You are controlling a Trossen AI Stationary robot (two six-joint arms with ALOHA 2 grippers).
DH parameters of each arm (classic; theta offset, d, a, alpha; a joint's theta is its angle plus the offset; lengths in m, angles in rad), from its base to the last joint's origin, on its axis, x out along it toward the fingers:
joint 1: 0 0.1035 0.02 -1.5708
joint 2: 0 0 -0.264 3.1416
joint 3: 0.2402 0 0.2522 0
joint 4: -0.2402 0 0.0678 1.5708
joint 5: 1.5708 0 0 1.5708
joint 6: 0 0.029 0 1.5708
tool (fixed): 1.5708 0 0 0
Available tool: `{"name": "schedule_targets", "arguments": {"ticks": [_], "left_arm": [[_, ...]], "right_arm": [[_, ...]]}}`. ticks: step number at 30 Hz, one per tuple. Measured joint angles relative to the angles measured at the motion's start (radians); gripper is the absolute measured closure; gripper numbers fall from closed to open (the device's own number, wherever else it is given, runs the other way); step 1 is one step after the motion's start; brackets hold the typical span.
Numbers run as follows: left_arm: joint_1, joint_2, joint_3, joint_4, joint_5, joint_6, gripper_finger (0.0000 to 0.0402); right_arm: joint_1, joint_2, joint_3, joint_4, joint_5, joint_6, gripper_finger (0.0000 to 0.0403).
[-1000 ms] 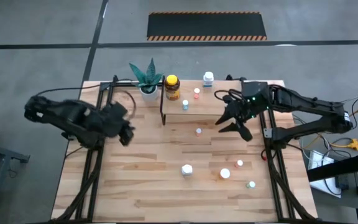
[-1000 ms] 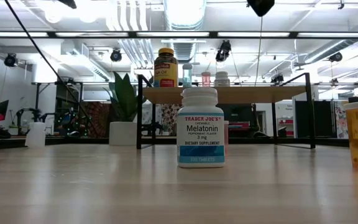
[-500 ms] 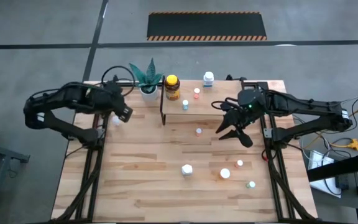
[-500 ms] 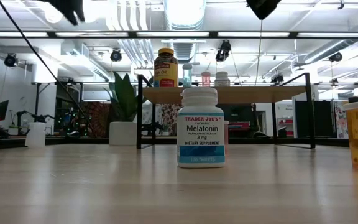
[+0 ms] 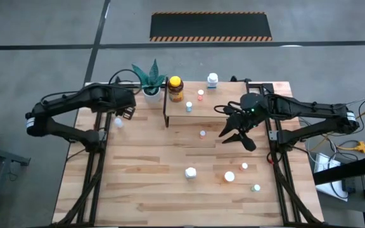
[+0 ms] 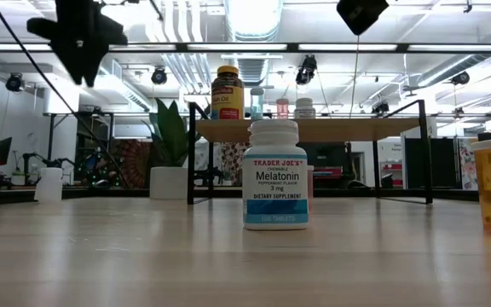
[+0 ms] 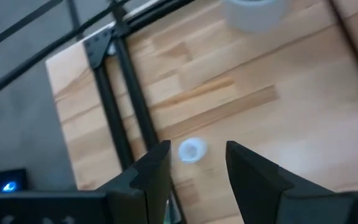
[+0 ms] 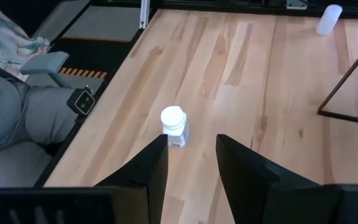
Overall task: Pick and place medicine bottles onto shelf by color
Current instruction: Put the transparent medicine bottle on the shelf
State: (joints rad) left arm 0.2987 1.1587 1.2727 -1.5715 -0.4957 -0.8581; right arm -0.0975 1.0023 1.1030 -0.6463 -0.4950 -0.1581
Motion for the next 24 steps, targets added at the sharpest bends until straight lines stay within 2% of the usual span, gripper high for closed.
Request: {"name": "schedule_targets", "arguments": {"ticks": [13, 24], "left_arm": [[0.062, -0.001, -0.224, 0.023, 0.007, -0.152, 0.0265], [0.062, -0.002, -0.329, 0.181, 0.018, -0.202, 0.0265]], "right_arm": [[0.0, 0.0, 0.0, 0.002, 0.0, -0.029, 0.0277], [0.0, 0.0, 0.0, 0.001, -0.001, -0.039, 0.0275]]}}
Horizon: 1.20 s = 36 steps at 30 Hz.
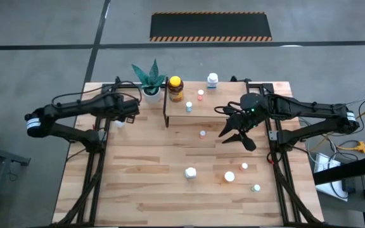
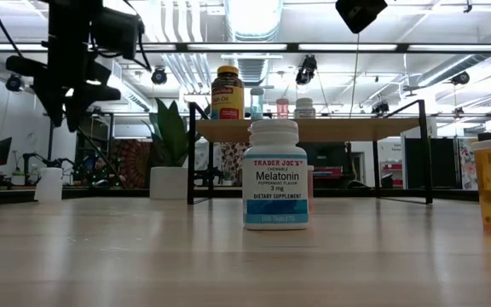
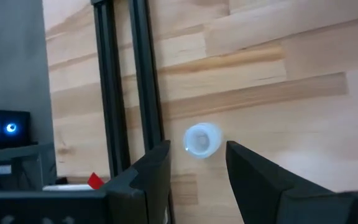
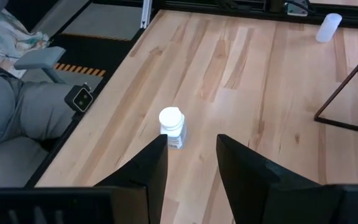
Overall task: Pick and place medicine bottles onto shelf by color
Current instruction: Put the transparent medicine bottle on the shelf
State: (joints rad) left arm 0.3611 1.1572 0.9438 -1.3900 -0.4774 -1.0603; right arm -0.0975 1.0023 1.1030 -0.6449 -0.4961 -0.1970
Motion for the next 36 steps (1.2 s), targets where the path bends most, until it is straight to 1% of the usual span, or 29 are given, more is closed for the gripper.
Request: {"name": "schedule_targets", "arguments": {"ticks": [4, 6, 11, 16, 21, 27, 32, 36], "left_arm": [[0.0, 0.001, -0.041, 0.003, 0.017, -0.035, 0.0264], [0.0, 0.001, -0.061, 0.01, 0.028, -0.051, 0.0257], [0.0, 0.0, -0.103, 0.032, 0.036, -0.074, 0.0219], [0.0, 0.0, -0.148, 0.111, 0.032, -0.085, 0.019], [0.0, 0.007, -0.188, 0.156, 0.021, -0.086, 0.0187], [0.0, 0.007, -0.238, 0.234, 0.005, -0.087, 0.0187], [0.0, 0.014, -0.261, 0.245, -0.03, -0.114, 0.0187], [0.0, 0.014, -0.295, 0.307, -0.031, -0.116, 0.0187]], "right_arm": [[0.0, 0.0, 0.0, 0.0, 0.0, -0.003, 0.0269], [0.0, 0.0, 0.0, 0.0, 0.0, -0.002, 0.0268], [0.0, 0.0, 0.0, 0.0, 0.0, -0.004, 0.0271], [0.0, 0.0, -0.007, 0.0, 0.0, -0.004, 0.0272], [0.0, 0.0, -0.011, -0.001, 0.0, -0.002, 0.0266], [0.0, 0.0, -0.011, 0.0, 0.0, -0.002, 0.0268], [0.0, 0.0, -0.011, 0.0, 0.0, -0.003, 0.0264], [0.0, 0.0, -0.011, 0.0, 0.0, -0.004, 0.0265]]}}
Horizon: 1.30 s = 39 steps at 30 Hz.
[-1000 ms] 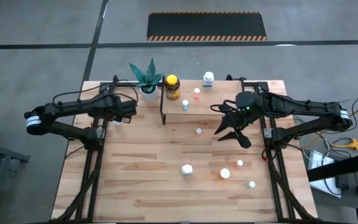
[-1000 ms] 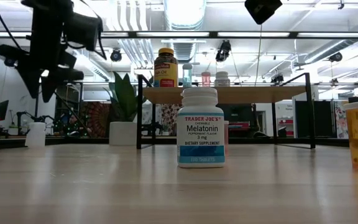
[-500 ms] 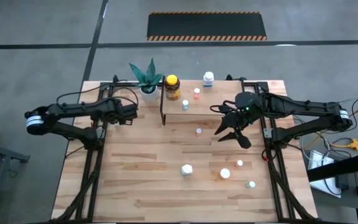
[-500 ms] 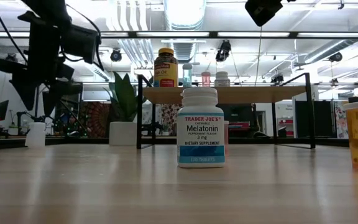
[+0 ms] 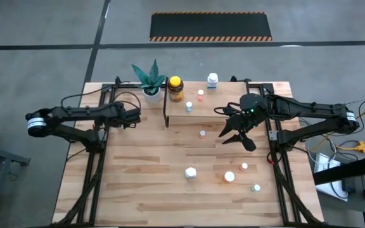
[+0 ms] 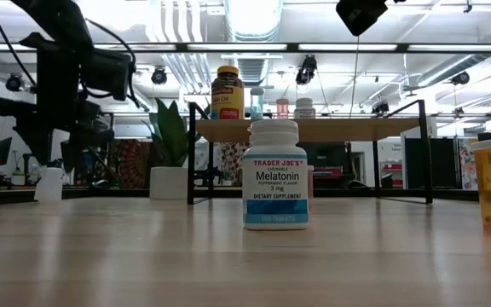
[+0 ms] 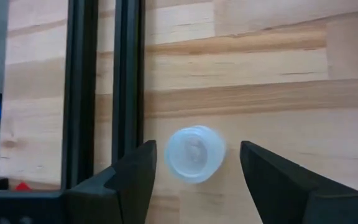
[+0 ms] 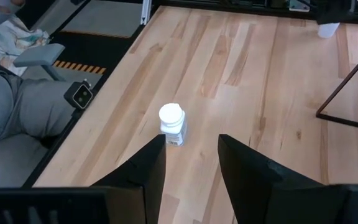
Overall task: Pick and place medicine bottles onto shelf by color
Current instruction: Put the transparent medicine bottle on the shelf
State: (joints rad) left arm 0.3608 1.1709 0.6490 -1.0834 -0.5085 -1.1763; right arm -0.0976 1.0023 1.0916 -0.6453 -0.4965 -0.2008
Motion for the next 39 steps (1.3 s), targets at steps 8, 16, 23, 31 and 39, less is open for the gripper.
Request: {"name": "schedule_targets", "arguments": {"ticks": [8, 16, 23, 31, 39], "left_arm": [[0.0, 0.015, -0.04, 0.029, 0.001, -0.022, 0.0187], [0.0, 0.061, -0.045, 0.038, -0.001, -0.022, 0.0232], [0.0, 0.076, -0.045, 0.061, -0.01, -0.018, 0.0278], [-0.002, 0.074, -0.043, 0.059, 0.0, -0.013, 0.028], [-0.046, 0.048, 0.074, 0.014, 0.029, 0.064, 0.0281]], "right_arm": [[0.0, 0.0, 0.0, 0.0, 0.0, 0.004, 0.0266], [0.0, 0.0, 0.0, 0.0, 0.0, 0.007, 0.0268], [0.0, 0.0, 0.0, 0.0, 0.0, 0.007, 0.0268], [0.0, 0.0, -0.001, 0.0, 0.0, 0.008, 0.0264], [0.0, 0.0, -0.001, 0.0, 0.0, 0.021, 0.0264]]}}
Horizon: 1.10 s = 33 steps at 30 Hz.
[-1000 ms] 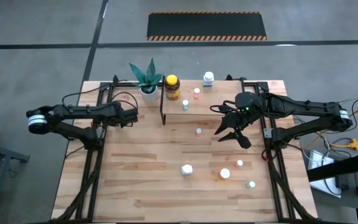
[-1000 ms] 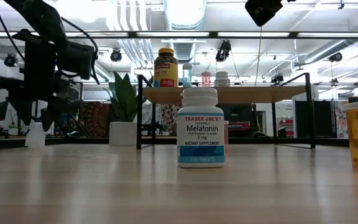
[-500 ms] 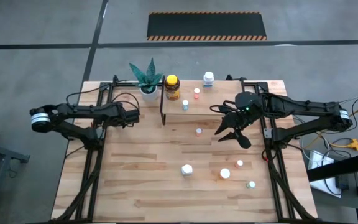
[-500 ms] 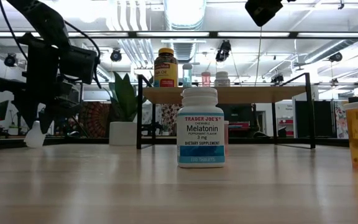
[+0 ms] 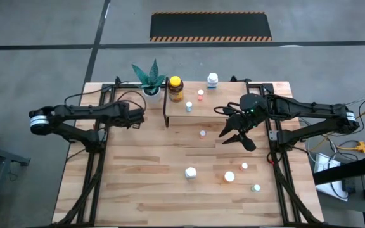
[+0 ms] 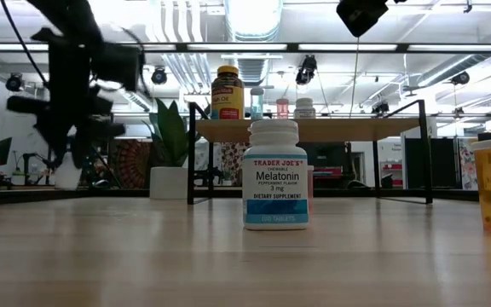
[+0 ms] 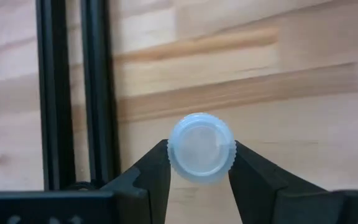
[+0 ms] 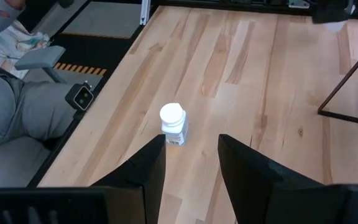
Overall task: Pick and place medicine bottles onto shelf by color
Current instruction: Put the transparent medicine bottle on the shelf
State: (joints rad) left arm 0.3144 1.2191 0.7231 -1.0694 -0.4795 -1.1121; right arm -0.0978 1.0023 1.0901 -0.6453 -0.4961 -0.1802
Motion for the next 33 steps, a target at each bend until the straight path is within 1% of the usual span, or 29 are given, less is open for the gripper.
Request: {"name": "schedule_targets", "arguments": {"ticks": [6, 9, 15, 20, 23, 26, 30, 33], "left_arm": [[-0.065, -0.027, 0.161, -0.13, 0.028, 0.05, 0.0282], [-0.121, -0.028, 0.248, -0.185, 0.084, 0.084, 0.0282], [-0.284, -0.017, 0.433, -0.188, 0.205, 0.151, 0.0282], [-0.436, 0.012, 0.59, -0.199, 0.228, 0.149, 0.0282], [-0.509, 0.043, 0.679, -0.198, 0.232, 0.122, 0.0283], [-0.558, 0.095, 0.76, -0.198, 0.232, 0.101, 0.0283], [-0.591, 0.194, 0.872, -0.2, 0.24, 0.11, 0.0283], [-0.6, 0.281, 0.976, -0.203, 0.247, 0.164, 0.0283]], "right_arm": [[0.0, 0.0, 0.0, 0.0, 0.0, -0.001, 0.0264], [0.0, 0.0, 0.0, 0.0, 0.0, -0.003, 0.0264], [0.0, 0.0, 0.0, 0.002, 0.0, -0.004, 0.0264], [0.0, 0.0, 0.0, 0.005, 0.0, 0.008, 0.0264], [0.002, 0.0, 0.0, 0.004, 0.0, 0.024, 0.0264], [0.002, -0.004, 0.0, -0.002, 0.0, 0.036, 0.0264], [0.002, -0.009, 0.0, -0.005, 0.0, 0.041, 0.0264], [0.002, -0.015, 0.0, -0.004, 0.0, 0.05, 0.0264]]}}
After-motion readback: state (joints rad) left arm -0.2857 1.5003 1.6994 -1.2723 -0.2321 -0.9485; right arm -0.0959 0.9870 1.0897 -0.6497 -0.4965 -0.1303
